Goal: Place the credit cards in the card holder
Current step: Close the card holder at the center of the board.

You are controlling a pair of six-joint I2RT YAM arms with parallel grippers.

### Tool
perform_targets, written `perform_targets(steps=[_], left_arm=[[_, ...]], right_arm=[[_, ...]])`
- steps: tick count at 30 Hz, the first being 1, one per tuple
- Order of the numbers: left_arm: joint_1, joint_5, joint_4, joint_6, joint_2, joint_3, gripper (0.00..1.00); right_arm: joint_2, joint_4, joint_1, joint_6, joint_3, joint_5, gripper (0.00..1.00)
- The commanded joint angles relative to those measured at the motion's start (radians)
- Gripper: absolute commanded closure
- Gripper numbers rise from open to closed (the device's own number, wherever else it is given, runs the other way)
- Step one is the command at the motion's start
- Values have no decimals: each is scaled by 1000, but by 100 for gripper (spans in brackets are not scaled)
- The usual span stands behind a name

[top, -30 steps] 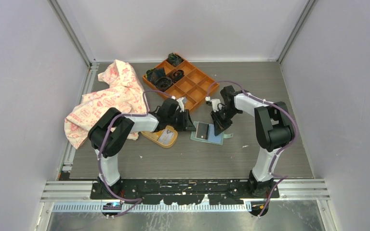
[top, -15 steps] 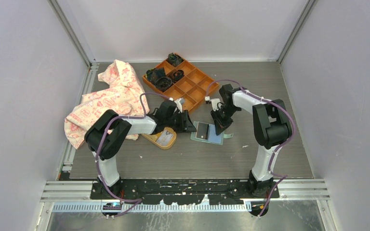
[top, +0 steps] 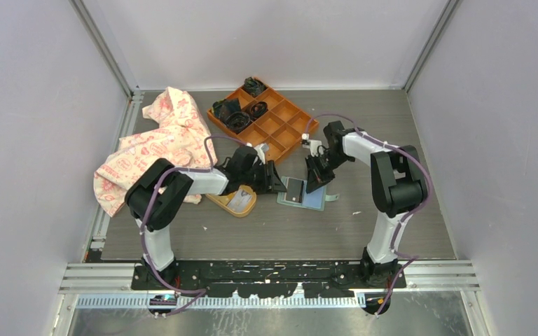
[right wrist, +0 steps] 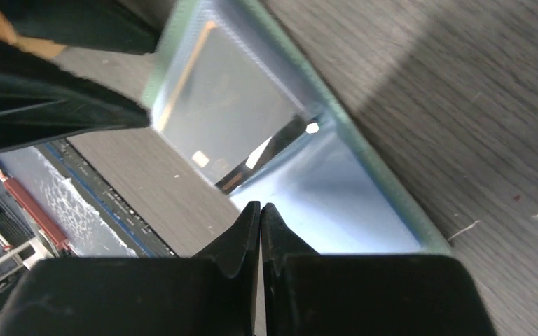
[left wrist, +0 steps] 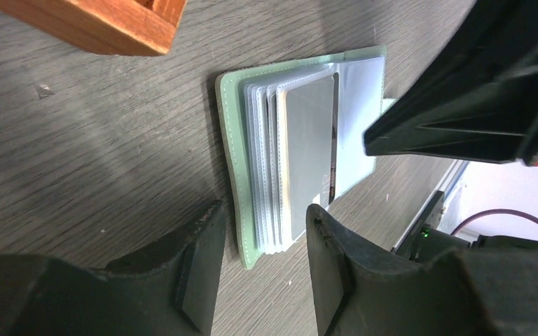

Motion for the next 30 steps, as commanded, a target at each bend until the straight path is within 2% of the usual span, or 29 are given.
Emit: perform_targets(steps=[1,8,15,20,26,30], left_arm=[[-8,37,18,-12,41,29,53],[-22,111,229,-128,48,11,59],[-51,141,308,-171,25,63,62],[-95,128,284,-167,14,105,63],[-143,99,204,-122,22,160,63],[-167,101,169,-110,66,220,62]], right_arm=[[45,23,3,56,6,80,91],[122,-40,4,28,39,110,92],[123,-54,4,15,48,103,92],[95,-71,-11,4,58,98,92],[-16,-123,-91,-49,79,125,90],[-91,-138,-158,-85,74,141,84]])
